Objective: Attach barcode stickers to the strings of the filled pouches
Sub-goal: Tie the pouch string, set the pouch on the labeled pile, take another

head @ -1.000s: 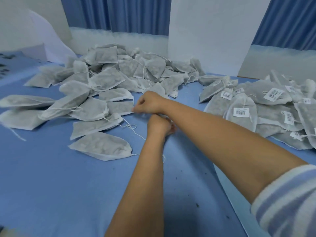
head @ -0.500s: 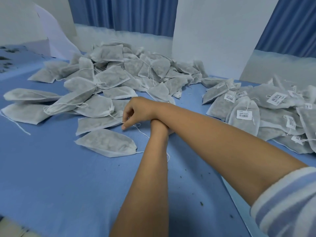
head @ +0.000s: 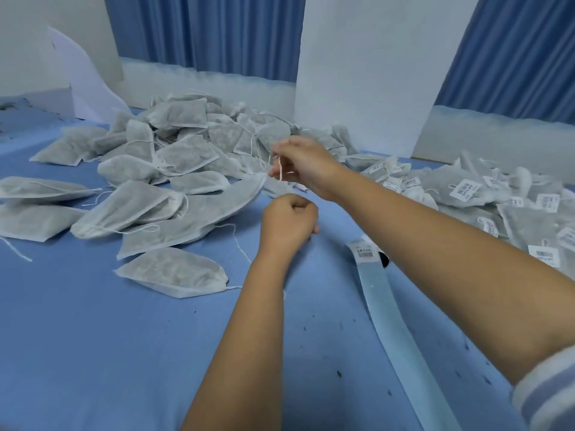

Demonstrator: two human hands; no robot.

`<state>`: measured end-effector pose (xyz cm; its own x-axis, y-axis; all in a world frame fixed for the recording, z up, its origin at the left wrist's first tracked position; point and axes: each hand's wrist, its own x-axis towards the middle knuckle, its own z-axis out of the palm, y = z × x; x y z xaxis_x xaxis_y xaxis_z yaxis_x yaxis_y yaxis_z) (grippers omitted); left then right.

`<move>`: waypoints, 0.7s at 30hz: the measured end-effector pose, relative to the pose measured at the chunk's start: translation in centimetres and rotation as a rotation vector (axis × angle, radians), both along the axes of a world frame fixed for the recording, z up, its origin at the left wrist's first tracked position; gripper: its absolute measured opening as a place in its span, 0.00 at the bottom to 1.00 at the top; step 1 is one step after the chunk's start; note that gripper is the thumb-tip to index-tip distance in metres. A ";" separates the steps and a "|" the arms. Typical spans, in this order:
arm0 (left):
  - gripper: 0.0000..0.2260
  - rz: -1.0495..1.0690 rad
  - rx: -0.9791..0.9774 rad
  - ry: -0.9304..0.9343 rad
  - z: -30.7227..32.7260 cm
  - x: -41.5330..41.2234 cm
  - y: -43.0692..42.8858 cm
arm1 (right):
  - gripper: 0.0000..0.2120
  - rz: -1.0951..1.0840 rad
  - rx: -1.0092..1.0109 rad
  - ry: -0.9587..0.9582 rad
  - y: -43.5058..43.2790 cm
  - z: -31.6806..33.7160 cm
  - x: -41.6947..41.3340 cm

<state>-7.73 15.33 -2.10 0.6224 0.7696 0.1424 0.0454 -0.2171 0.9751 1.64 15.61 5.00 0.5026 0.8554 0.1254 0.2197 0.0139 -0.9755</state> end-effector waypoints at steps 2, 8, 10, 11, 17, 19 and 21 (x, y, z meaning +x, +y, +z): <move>0.08 0.030 0.022 -0.103 0.3 -0.1 -0.4 | 0.07 -0.037 -0.003 -0.015 -1.5 0.8 1.1; 0.06 0.161 0.264 -0.356 0.7 0.0 -2.0 | 0.05 -0.059 -0.165 -0.129 -6.8 2.3 2.9; 0.11 0.147 0.364 -0.343 1.1 0.0 -2.2 | 0.05 -0.046 -0.227 -0.233 -8.5 2.7 3.0; 0.14 0.096 0.435 -0.304 1.2 0.1 -2.2 | 0.06 -0.023 -0.253 -0.281 -9.3 2.9 3.0; 0.11 -0.121 0.389 -0.170 1.1 0.0 -3.8 | 0.05 -0.042 -0.212 -0.467 -13.6 3.1 2.3; 0.07 -0.151 0.379 -0.171 1.0 0.0 -4.1 | 0.05 -0.074 -0.154 -0.488 -15.1 3.0 2.4; 0.05 -0.177 0.416 -0.169 0.9 -0.1 -4.1 | 0.06 -0.086 -0.105 -0.500 -16.5 2.7 2.4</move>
